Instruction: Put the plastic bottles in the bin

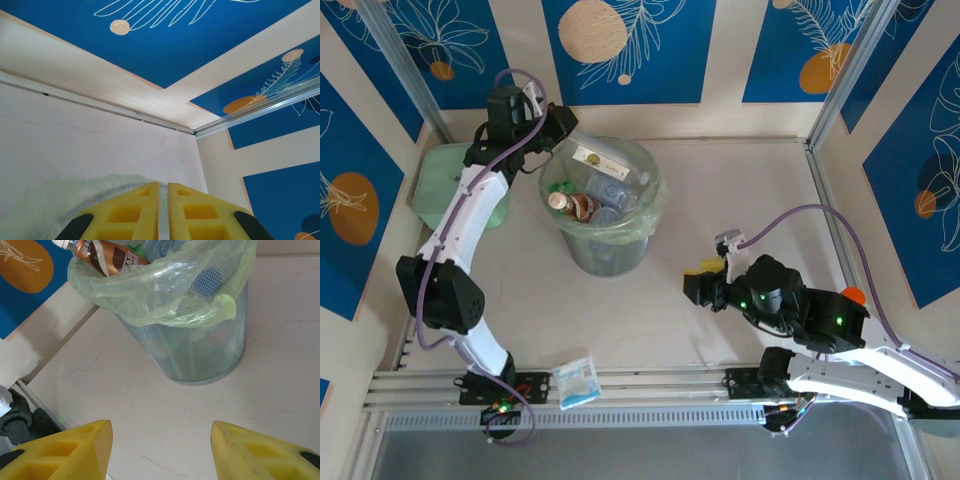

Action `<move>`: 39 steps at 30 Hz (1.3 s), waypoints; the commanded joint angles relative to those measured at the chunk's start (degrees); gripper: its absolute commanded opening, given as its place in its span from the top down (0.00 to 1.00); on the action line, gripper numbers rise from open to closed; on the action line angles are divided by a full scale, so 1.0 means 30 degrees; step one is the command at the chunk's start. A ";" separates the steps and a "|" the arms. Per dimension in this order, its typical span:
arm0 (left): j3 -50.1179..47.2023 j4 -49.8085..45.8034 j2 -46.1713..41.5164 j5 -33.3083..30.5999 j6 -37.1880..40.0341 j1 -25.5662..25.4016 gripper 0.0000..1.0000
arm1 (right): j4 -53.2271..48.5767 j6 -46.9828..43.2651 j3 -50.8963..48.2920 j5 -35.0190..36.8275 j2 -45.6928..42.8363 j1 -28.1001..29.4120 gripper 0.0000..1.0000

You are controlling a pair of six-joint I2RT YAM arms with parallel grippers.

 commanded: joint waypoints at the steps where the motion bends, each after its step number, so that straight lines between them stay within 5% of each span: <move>1: -0.0818 -0.0077 -0.1062 0.0699 -0.0338 -0.0358 0.88 | 0.0281 0.0039 0.0623 -0.0377 0.0034 -0.0456 0.47; 12: -0.3988 0.0362 -0.2453 0.0739 -0.0266 -0.0745 0.89 | 0.0183 -0.0522 0.5702 -0.0212 0.4488 -0.2127 0.47; 26: -0.2750 -0.0145 -0.1762 -0.0032 0.0026 -0.0715 0.84 | 0.0141 -0.1183 1.9209 -0.4710 1.9166 -0.5335 0.52; 35: -0.2385 0.0041 -0.1351 0.0205 -0.0003 -0.0656 0.84 | -0.1790 -0.1581 2.6110 -0.5040 2.4872 -0.6192 0.54; 39: -0.2258 0.0120 -0.1295 0.0205 -0.0032 -0.0547 0.80 | -0.3646 -0.1788 2.9320 -0.5232 2.7321 -0.6403 0.62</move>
